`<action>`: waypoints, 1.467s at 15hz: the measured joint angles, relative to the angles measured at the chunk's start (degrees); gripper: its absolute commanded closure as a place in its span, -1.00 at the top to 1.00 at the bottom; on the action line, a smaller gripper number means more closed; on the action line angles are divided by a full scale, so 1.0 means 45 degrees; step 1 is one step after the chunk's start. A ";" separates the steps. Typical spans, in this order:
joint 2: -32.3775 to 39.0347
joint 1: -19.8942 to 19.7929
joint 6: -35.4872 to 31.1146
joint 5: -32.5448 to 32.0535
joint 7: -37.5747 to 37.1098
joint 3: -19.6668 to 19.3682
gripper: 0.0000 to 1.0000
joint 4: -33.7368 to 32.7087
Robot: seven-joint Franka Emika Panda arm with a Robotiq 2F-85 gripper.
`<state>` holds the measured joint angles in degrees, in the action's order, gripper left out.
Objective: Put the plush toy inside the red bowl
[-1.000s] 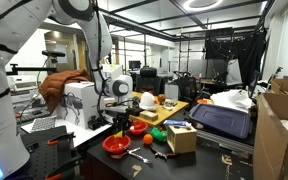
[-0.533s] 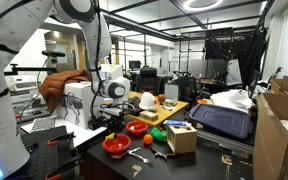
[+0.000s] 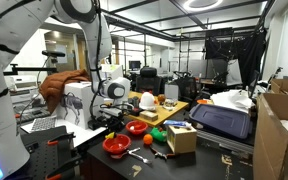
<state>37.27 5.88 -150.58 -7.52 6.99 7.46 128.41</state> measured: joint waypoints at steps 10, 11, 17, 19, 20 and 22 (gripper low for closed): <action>0.0004 -0.0898 -0.0056 0.1087 0.0846 0.0868 0.83 0.0071; 0.0004 -0.0973 -0.0056 0.1257 0.0907 0.0957 0.98 0.0071; -0.0057 -0.1169 -0.0461 0.2100 0.0912 0.1295 1.00 0.0050; -0.0283 -0.1169 -0.0462 0.2105 0.0912 0.1372 1.00 0.0038; -0.0474 -0.1151 -0.0463 0.2104 0.0912 0.1395 1.00 0.0038; -0.1010 -0.1066 -0.0461 0.2104 0.0900 0.1403 1.00 0.0043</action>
<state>32.73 1.08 -152.65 1.95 11.04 13.77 128.61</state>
